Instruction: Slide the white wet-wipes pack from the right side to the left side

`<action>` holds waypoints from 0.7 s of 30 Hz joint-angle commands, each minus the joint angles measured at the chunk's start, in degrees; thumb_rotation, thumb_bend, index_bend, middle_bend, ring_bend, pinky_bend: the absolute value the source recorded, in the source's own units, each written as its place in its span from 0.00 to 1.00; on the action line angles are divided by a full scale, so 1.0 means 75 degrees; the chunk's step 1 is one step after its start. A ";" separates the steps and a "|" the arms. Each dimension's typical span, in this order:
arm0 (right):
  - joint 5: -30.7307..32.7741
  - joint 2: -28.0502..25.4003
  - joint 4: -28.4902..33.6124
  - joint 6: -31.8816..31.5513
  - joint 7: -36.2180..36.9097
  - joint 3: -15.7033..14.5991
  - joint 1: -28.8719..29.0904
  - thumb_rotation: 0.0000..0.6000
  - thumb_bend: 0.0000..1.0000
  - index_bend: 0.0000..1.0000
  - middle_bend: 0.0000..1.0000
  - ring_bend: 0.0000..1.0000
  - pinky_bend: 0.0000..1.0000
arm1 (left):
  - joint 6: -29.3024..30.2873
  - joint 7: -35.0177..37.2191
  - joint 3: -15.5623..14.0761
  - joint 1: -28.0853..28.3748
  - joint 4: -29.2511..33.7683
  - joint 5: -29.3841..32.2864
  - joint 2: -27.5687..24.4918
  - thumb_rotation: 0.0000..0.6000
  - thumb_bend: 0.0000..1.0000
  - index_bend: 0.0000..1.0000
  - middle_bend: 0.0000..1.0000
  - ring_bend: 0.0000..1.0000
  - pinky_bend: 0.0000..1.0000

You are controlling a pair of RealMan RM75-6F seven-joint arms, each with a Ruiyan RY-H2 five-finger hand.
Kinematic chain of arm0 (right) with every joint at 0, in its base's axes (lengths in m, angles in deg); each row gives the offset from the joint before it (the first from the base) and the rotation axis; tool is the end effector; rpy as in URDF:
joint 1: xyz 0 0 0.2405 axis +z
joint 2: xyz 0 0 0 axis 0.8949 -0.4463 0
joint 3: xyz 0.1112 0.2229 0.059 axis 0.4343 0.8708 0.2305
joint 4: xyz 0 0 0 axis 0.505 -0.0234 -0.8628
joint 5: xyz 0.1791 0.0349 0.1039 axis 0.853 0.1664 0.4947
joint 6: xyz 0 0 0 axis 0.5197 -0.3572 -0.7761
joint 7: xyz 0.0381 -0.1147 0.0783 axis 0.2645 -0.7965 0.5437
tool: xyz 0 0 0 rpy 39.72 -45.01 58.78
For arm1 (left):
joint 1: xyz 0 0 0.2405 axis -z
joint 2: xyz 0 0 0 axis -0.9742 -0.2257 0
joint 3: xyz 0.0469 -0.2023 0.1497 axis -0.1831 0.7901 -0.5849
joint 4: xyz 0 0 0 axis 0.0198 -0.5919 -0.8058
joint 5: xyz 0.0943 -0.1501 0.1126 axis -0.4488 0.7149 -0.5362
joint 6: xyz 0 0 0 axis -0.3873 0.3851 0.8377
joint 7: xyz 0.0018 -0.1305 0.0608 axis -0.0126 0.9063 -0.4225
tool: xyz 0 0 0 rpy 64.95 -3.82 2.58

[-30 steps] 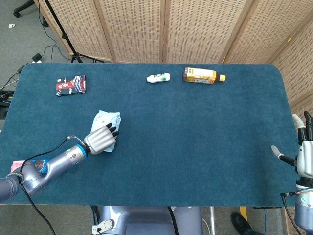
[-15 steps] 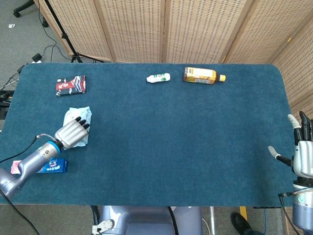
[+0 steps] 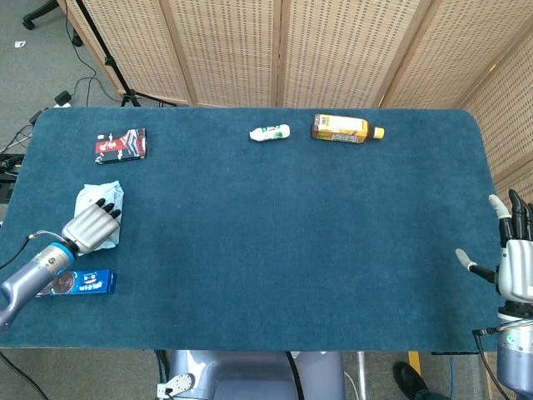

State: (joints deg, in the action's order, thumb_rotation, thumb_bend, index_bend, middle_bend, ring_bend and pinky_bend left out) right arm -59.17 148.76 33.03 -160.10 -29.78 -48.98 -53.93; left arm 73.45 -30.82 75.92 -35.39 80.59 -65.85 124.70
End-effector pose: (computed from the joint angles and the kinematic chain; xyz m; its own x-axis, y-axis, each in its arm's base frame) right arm -0.3050 -0.2387 0.1780 0.2636 0.3203 0.9099 -0.9625 0.0248 0.2701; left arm -0.3053 0.3568 0.0952 0.9576 0.1547 0.2431 0.2876 -0.5627 -0.7750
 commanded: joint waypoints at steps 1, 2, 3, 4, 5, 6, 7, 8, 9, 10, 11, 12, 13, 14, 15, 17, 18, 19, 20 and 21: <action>-0.0008 0.0003 0.0007 0.0008 -0.0016 0.0003 0.0001 1.00 0.03 0.10 0.00 0.00 0.00 | 0.0057 0.0097 -0.0094 -0.0116 -0.0244 -0.0042 0.0028 1.00 0.24 0.64 0.32 0.22 0.25; -0.0014 0.0007 0.0010 0.0015 -0.0027 0.0003 0.0003 1.00 0.03 0.10 0.00 0.00 0.00 | 0.0074 0.0131 -0.0123 -0.0160 -0.0357 -0.0051 0.0044 1.00 0.24 0.64 0.32 0.22 0.25; -0.0018 0.0010 0.0013 0.0020 -0.0030 0.0004 0.0004 1.00 0.03 0.10 0.00 0.00 0.00 | 0.0089 0.0171 -0.0134 -0.0189 -0.0429 -0.0050 0.0061 1.00 0.24 0.64 0.32 0.22 0.25; -0.0023 0.0013 0.0018 0.0024 -0.0035 0.0003 0.0005 1.00 0.03 0.10 0.00 0.00 0.00 | 0.0112 0.0215 -0.0141 -0.0215 -0.0498 -0.0054 0.0082 1.00 0.24 0.63 0.32 0.22 0.25; -0.0029 0.0016 0.0021 0.0025 -0.0045 0.0003 0.0006 1.00 0.03 0.10 0.00 0.00 0.00 | 0.0150 0.0268 -0.0144 -0.0241 -0.0558 -0.0063 0.0105 1.00 0.23 0.62 0.32 0.22 0.25; -0.0033 0.0017 0.0024 0.0024 -0.0049 0.0003 0.0006 1.00 0.03 0.10 0.00 0.00 0.00 | 0.0173 0.0292 -0.0146 -0.0251 -0.0585 -0.0074 0.0117 1.00 0.23 0.60 0.31 0.22 0.25; -0.0044 0.0020 0.0034 0.0024 -0.0056 0.0001 0.0007 1.00 0.03 0.10 0.00 0.00 0.00 | 0.0224 0.0341 -0.0150 -0.0270 -0.0640 -0.0103 0.0146 1.00 0.22 0.57 0.29 0.22 0.25; -0.0053 0.0022 0.0044 0.0024 -0.0063 0.0000 0.0008 1.00 0.03 0.10 0.00 0.00 0.00 | 0.0278 0.0387 -0.0154 -0.0285 -0.0688 -0.0136 0.0174 1.00 0.22 0.54 0.27 0.22 0.25; -0.0066 0.0025 0.0061 0.0022 -0.0077 -0.0003 0.0007 1.00 0.03 0.10 0.00 0.00 0.00 | 0.0363 0.0432 -0.0159 -0.0300 -0.0756 -0.0195 0.0213 1.00 0.22 0.49 0.23 0.19 0.25; -0.0075 0.0025 0.0073 0.0019 -0.0086 -0.0004 0.0003 1.00 0.03 0.10 0.00 0.00 0.00 | 0.0441 0.0467 -0.0159 -0.0314 -0.0813 -0.0243 0.0245 1.00 0.21 0.42 0.17 0.14 0.24; -0.0081 0.0020 0.0088 0.0001 -0.0083 0.0000 -0.0007 1.00 0.03 0.10 0.00 0.00 0.00 | 0.0611 0.0544 -0.0099 -0.0333 -0.0789 -0.0260 0.0253 1.00 0.20 0.36 0.12 0.10 0.21; -0.0084 0.0015 0.0100 -0.0007 -0.0079 0.0002 -0.0014 1.00 0.03 0.10 0.00 0.00 0.00 | 0.0703 0.0596 -0.0080 -0.0351 -0.0787 -0.0278 0.0255 1.00 0.18 0.27 0.05 0.05 0.17; -0.0085 0.0009 0.0110 -0.0012 -0.0074 0.0005 -0.0019 1.00 0.03 0.10 0.00 0.00 0.00 | 0.0783 0.0650 -0.0059 -0.0365 -0.0778 -0.0291 0.0251 1.00 0.16 0.18 0.01 0.01 0.11; -0.0089 0.0002 0.0120 -0.0018 -0.0064 0.0010 -0.0027 1.00 0.03 0.10 0.00 0.00 0.00 | 0.0900 0.0738 -0.0026 -0.0382 -0.0746 -0.0309 0.0236 1.00 0.15 0.12 0.00 0.00 0.08; -0.0094 -0.0006 0.0131 -0.0024 -0.0053 0.0013 -0.0033 1.00 0.03 0.10 0.00 0.00 0.00 | 0.1017 0.0841 0.0005 -0.0394 -0.0688 -0.0332 0.0204 1.00 0.13 0.05 0.00 0.00 0.05; -0.0109 -0.0030 0.0161 -0.0048 -0.0006 0.0022 -0.0057 1.00 0.03 0.10 0.00 0.00 0.00 | 0.1557 0.1155 0.0075 -0.0443 -0.0322 -0.0514 -0.0035 1.00 0.11 0.00 0.00 0.00 0.01; -0.0114 -0.0037 0.0169 -0.0050 0.0005 0.0022 -0.0062 1.00 0.03 0.10 0.00 0.00 0.00 | 0.1694 0.1200 0.0059 -0.0464 -0.0218 -0.0591 -0.0130 1.00 0.10 0.00 0.00 0.00 0.00; -0.0120 -0.0048 0.0180 -0.0053 0.0018 0.0024 -0.0071 1.00 0.03 0.10 0.00 0.00 0.00 | 0.1933 0.1264 0.0050 -0.0502 -0.0030 -0.0707 -0.0300 1.00 0.08 0.00 0.00 0.00 0.00; -0.0129 -0.0055 0.0188 -0.0052 0.0030 0.0024 -0.0074 1.00 0.03 0.10 0.00 0.00 0.00 | 0.2111 0.1309 0.0061 -0.0536 0.0128 -0.0765 -0.0438 1.00 0.07 0.00 0.00 0.00 0.00; -0.0141 -0.0062 0.0200 -0.0050 0.0045 0.0022 -0.0077 1.00 0.03 0.10 0.00 0.00 0.00 | 0.2279 0.1346 0.0082 -0.0575 0.0319 -0.0796 -0.0599 1.00 0.05 0.00 0.00 0.00 0.00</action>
State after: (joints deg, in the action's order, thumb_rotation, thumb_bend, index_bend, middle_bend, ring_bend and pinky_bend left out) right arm -60.18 148.33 34.48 -160.49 -29.49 -48.81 -54.49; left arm 87.32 -22.26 76.16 -38.90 79.78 -70.27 123.01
